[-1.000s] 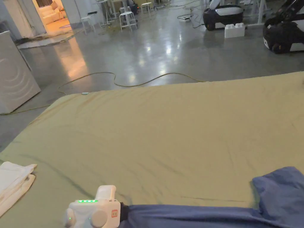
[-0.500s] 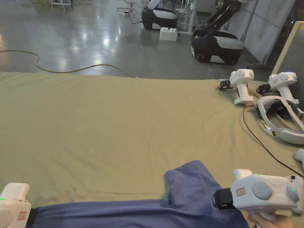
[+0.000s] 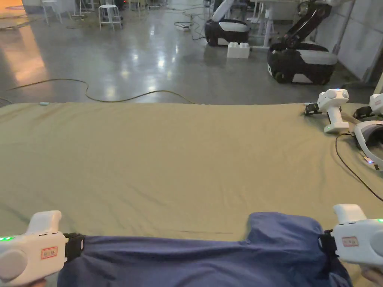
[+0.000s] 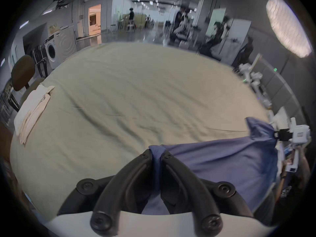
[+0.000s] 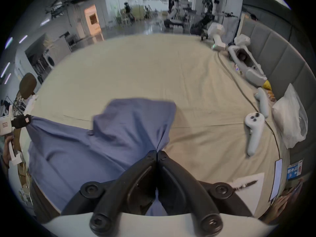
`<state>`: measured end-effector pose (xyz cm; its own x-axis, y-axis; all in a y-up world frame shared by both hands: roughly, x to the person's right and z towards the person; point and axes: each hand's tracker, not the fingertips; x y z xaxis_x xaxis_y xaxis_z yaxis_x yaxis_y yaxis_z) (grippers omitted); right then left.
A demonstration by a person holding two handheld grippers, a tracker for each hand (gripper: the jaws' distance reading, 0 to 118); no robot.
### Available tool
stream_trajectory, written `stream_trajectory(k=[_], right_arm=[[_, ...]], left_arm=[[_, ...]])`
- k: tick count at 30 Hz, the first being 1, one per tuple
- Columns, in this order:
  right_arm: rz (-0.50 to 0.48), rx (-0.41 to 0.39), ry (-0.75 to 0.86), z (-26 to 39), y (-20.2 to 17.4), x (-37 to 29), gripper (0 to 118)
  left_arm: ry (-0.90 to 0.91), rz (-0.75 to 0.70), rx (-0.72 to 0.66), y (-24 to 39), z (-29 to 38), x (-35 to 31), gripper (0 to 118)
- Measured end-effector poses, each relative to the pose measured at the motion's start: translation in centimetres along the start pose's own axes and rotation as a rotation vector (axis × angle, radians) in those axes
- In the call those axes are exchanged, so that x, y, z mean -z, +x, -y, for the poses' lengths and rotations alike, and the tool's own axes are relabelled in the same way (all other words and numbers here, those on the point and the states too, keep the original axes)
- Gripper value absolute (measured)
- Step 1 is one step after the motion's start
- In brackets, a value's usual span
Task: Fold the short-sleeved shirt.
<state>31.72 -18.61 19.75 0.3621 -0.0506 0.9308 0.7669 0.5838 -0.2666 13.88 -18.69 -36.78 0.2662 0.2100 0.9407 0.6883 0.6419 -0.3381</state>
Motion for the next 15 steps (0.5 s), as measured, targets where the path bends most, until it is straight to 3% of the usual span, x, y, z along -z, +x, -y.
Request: stream_trajectory(k=[4, 7, 15], right_arm=[[-0.029, 0.002, 0.059, 5.4, -0.6, -6.6, 0], [-0.013, 0.008, 0.087, 10.7, -0.8, -9.5, 0], [-0.033, 0.157, 0.047, 20.2, -0.2, -10.4, 0]], left_arm=[[0.038, 0.03, 0.022, 0.4, 5.2, -7.0, 10], [0.034, 0.058, -0.039, -0.9, 9.5, -9.5, 10], [-0.049, 0.032, -0.077, -2.2, 17.0, -10.7, 10]])
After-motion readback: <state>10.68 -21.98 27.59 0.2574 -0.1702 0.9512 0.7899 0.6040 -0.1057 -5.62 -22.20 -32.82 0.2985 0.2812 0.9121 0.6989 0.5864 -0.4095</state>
